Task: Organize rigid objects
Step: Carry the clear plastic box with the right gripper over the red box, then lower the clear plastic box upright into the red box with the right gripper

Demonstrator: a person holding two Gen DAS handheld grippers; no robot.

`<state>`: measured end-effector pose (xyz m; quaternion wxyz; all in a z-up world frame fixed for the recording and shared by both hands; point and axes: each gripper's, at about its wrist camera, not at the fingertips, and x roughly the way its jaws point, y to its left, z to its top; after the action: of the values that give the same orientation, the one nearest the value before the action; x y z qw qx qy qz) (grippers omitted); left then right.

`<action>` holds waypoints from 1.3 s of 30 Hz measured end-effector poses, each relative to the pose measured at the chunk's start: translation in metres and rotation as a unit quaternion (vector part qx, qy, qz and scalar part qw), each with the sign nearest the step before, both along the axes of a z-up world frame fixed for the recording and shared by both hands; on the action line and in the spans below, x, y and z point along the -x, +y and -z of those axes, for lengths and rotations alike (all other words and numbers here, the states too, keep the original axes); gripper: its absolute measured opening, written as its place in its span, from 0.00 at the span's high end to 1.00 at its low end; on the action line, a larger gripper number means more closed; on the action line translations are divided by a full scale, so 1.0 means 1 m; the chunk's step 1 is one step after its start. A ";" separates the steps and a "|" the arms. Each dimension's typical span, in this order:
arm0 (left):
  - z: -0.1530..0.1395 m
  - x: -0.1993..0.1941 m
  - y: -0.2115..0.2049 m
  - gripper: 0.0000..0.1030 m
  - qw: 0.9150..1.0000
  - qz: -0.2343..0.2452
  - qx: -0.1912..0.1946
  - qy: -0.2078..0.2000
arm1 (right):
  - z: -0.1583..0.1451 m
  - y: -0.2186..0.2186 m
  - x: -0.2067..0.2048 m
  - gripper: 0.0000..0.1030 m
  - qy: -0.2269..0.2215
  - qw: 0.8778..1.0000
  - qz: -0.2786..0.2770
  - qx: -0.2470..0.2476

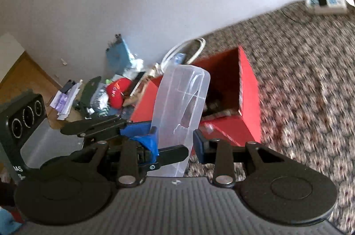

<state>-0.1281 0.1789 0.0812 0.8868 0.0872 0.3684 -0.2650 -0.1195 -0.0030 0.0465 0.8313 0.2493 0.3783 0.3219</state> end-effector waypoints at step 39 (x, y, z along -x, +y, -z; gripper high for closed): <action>0.053 -0.130 0.021 0.52 0.989 -0.135 -0.001 0.060 | 0.026 0.042 -0.129 0.84 0.000 0.996 -0.053 0.074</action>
<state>0.0024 0.2000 0.0279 0.8908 0.0220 0.4294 -0.1473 0.0090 0.0391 0.0202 0.8291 0.1663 0.4141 0.3368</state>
